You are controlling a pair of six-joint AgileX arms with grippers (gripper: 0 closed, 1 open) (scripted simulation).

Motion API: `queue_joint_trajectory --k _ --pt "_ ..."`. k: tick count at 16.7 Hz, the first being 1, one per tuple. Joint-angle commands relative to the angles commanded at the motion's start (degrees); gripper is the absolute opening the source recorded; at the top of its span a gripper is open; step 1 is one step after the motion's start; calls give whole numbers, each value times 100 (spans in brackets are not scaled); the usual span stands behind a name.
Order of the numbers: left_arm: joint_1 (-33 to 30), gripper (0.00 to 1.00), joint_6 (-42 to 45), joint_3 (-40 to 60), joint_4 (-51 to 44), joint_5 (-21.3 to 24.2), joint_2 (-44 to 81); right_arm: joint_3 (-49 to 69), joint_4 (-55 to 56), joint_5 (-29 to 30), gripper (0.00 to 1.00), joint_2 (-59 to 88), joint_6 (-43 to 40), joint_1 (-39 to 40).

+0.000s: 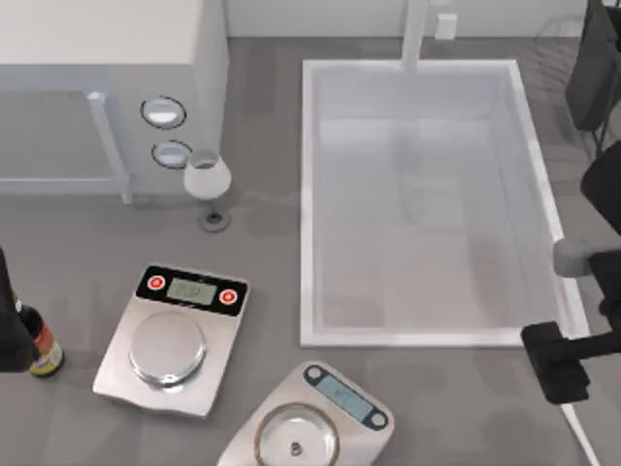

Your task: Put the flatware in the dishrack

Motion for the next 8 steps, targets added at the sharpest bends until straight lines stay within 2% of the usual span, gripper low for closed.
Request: queue_joint_trajectory --k 8 --pt "0 100 0 0 0 0 0 -136 211 0 100 117 -5 -9"
